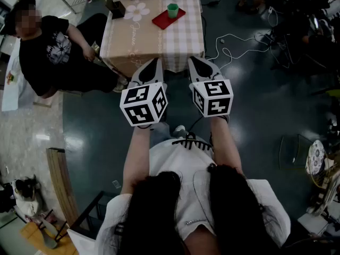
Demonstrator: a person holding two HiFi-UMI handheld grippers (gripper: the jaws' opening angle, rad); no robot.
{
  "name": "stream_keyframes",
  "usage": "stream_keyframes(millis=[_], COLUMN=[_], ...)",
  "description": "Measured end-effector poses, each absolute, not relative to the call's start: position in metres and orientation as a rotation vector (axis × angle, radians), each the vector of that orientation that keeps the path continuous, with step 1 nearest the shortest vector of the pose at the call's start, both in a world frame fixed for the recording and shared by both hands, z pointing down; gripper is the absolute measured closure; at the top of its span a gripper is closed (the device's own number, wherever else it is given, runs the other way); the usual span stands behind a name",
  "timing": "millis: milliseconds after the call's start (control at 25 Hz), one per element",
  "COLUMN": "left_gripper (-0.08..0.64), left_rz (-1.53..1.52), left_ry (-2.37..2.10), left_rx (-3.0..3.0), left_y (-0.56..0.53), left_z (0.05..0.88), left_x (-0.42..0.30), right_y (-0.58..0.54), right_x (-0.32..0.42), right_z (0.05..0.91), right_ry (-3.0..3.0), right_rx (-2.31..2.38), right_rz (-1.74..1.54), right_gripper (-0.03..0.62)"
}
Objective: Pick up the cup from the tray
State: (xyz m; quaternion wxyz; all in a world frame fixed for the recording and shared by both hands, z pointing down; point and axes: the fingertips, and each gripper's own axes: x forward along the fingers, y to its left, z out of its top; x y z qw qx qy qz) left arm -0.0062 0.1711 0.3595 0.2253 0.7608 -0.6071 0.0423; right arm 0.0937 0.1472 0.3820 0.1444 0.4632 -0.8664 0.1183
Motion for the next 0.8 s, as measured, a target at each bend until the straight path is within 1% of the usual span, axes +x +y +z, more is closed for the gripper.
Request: stream_keyframes(millis=[160, 600, 680, 720, 800], left_gripper=[0.552, 0.552, 0.552, 0.552, 0.552], left_rz=[0.074, 0.176, 0.175, 0.176, 0.19], left_ry=[-1.633, -1.659, -1.651, -1.643, -1.623], left_rx=[2.096, 2.096, 2.089, 2.088, 2.088], left_y=[0.168, 0.17, 0.168, 0.167, 0.165], left_z=[0.357, 0.374, 0.373, 0.373, 0.376], left_x=[-0.002, 0.002, 0.002, 0.003, 0.007], right_y=[0.144, 0.146, 0.144, 0.143, 0.14], right_x=[0.095, 0.098, 0.096, 0.096, 0.096], right_z=[0.378, 0.383, 0.382, 0.38, 0.38], right_ry=[-2.502, -2.548, -2.569, -2.585, -2.606], right_rx=[1.344, 1.36, 1.336, 1.324, 1.298], right_rz=[0.34, 0.362, 0.373, 0.374, 0.37], right_gripper=[0.583, 0.581, 0.573, 0.552, 0.366])
